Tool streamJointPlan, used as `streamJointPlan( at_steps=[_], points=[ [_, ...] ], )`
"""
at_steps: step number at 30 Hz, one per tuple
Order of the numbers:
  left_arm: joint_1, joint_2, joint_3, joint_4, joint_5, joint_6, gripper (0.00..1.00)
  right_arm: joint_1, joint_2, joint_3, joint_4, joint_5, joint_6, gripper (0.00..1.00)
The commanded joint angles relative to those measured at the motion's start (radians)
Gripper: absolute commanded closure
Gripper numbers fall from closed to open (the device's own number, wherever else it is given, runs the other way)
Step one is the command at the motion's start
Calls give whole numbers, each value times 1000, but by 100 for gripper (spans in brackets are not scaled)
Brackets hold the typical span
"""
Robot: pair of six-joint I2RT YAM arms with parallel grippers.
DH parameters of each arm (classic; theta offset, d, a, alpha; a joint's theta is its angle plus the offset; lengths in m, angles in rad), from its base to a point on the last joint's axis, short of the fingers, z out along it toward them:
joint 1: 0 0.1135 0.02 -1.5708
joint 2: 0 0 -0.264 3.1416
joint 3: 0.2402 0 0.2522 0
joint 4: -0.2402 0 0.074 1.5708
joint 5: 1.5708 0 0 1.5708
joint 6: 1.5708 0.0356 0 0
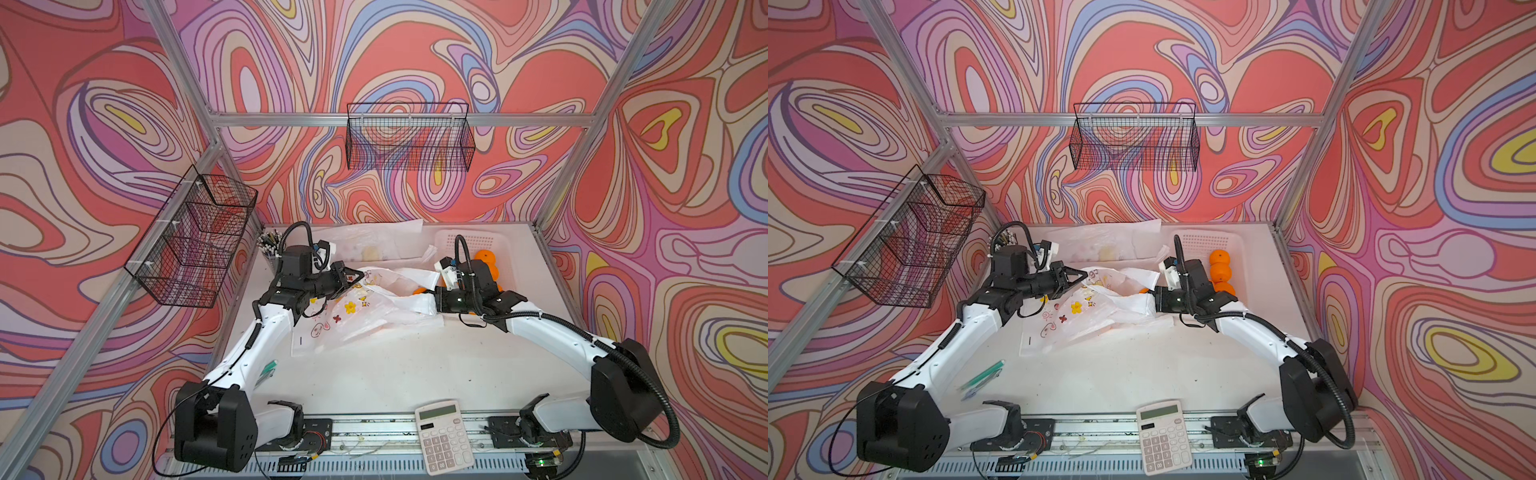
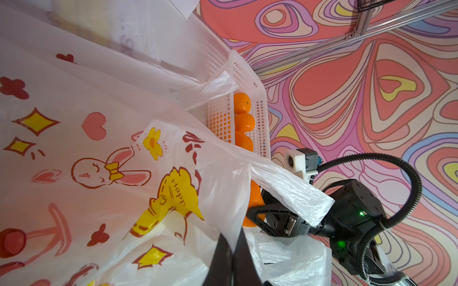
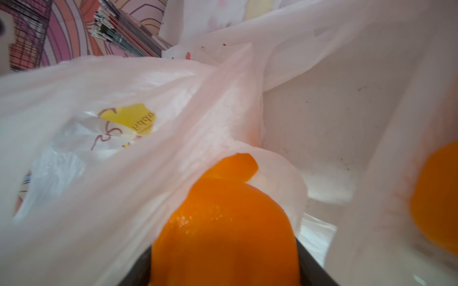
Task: Place the oranges into plastic bags & tie knots
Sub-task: Place the orange in the plastic bag.
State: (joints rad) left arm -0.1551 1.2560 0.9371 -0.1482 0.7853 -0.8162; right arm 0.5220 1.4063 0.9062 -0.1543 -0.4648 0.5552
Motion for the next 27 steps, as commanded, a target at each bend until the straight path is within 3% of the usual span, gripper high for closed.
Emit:
streamJointPlan(
  at_steps=[1, 8, 14, 21, 27],
  points=[
    [8, -24, -12, 21, 19, 3, 100, 56, 37, 10, 133, -9, 90, 43],
    [8, -33, -14, 30, 29, 2, 100, 125, 155, 82, 267, 34, 136, 40],
    [8, -36, -11, 26, 28, 0, 100, 143, 241, 130, 347, 24, 159, 27],
    [8, -33, -11, 29, 29, 5, 100, 140, 196, 135, 230, 101, 89, 14],
    [8, -29, -28, 53, 40, 3, 100, 128, 126, 91, 188, 141, 71, 12]
  ],
)
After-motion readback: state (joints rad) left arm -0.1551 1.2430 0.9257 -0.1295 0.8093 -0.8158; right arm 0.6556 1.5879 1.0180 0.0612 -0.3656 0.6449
